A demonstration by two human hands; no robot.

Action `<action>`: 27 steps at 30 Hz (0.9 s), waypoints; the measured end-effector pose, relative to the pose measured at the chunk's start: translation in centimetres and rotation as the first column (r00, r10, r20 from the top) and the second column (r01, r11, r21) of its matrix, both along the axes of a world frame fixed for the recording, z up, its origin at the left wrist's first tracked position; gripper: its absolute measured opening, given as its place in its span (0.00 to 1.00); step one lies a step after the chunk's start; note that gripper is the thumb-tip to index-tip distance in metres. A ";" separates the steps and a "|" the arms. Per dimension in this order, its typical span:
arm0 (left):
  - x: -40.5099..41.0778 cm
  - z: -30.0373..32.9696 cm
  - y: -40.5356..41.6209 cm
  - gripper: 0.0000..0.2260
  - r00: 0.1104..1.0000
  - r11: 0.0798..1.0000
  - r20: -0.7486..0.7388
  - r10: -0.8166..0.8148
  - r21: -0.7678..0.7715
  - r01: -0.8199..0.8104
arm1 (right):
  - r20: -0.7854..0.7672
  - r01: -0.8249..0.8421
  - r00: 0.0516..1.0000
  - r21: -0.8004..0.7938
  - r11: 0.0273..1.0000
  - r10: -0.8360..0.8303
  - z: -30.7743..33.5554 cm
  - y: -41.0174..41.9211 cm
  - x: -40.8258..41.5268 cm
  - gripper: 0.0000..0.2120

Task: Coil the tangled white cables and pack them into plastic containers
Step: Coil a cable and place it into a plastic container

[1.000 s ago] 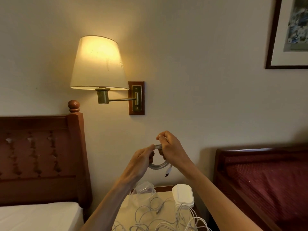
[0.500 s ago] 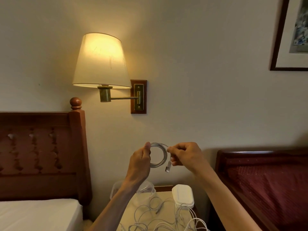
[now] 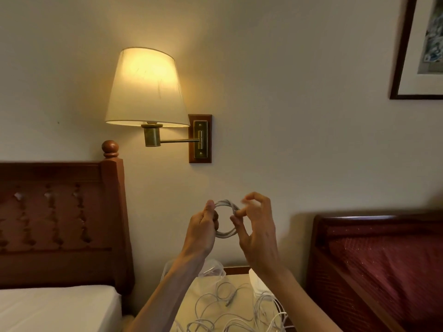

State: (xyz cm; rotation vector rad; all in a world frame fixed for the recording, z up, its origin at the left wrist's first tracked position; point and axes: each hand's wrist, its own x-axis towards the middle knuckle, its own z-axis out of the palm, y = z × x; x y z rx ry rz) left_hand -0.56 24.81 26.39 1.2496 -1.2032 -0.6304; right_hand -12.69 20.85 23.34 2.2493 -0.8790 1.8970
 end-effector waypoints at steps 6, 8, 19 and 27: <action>0.5 0.4 -0.1 0.23 1.000 1.000 -0.009 0.007 0.005 -0.007 | 0.044 -0.306 0.951 0.235 0.922 0.305 1.1 0.4 -0.8 0.13; 0.6 0.6 -0.1 0.23 1.000 1.000 -0.030 0.008 0.010 -0.008 | 0.011 -0.356 0.927 0.336 0.872 0.374 1.3 0.9 -1.2 0.22; 1.5 -0.7 -0.6 0.22 0.982 0.995 -0.187 -0.026 0.093 0.044 | -0.086 -0.317 0.915 0.449 0.836 0.393 0.9 0.9 -2.1 0.34; 1.5 -2.8 0.7 0.19 0.925 0.976 -0.359 -0.127 0.121 0.181 | -0.102 -0.237 0.927 0.583 0.777 0.360 -1.4 -0.2 -3.9 0.21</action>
